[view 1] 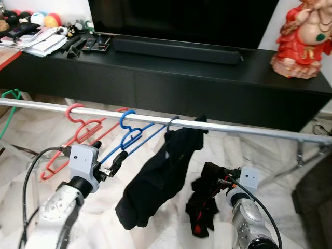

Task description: Hang hanger

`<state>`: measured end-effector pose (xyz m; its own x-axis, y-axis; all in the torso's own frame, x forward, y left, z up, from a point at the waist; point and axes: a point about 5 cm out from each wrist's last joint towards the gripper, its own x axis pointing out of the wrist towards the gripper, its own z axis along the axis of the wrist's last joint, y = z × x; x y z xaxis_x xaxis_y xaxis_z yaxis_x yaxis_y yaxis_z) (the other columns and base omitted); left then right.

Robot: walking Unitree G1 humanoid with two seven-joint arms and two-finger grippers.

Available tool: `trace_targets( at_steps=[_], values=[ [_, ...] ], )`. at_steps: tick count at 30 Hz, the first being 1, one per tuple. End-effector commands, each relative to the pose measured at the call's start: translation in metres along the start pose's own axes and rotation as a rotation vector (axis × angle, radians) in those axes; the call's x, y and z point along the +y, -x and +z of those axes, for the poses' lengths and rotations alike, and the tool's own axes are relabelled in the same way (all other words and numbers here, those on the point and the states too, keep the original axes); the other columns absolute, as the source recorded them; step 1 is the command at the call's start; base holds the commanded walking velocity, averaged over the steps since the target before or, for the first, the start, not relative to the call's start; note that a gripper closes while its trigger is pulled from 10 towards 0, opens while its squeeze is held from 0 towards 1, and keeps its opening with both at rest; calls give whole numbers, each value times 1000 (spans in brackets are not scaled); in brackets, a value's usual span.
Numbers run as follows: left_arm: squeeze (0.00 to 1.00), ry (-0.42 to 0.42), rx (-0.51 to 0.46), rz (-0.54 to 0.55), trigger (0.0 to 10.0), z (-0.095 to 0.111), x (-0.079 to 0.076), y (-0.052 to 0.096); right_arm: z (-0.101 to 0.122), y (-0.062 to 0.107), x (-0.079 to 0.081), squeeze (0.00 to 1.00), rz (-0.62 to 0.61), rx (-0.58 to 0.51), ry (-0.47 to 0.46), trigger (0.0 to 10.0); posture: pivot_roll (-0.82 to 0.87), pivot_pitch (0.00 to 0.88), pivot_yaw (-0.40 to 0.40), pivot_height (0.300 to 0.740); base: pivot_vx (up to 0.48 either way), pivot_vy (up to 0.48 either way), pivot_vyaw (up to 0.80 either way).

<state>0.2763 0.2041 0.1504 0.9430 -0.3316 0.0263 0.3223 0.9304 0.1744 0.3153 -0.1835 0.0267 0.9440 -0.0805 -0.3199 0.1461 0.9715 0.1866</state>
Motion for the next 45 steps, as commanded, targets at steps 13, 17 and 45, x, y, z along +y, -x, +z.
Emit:
trace_targets(
  at_steps=[13,17,45],
  values=[
    [1000,-16,130,-35,10000,-13,31,-40,0,-1,1,0,-5,2,-1,10000,70,171,-34,740,0,0,0],
    [1000,27,123,-22,10000,-14,24,-60,1,-1,-2,0,-13,-5,1,10000,63,172,-36,740,0,0,0],
    [0,97,165,40,0,-34,26,-73,-2,1,-2,0,-16,1,-2,10000,50,181,-30,740,0,0,0]
  ],
)
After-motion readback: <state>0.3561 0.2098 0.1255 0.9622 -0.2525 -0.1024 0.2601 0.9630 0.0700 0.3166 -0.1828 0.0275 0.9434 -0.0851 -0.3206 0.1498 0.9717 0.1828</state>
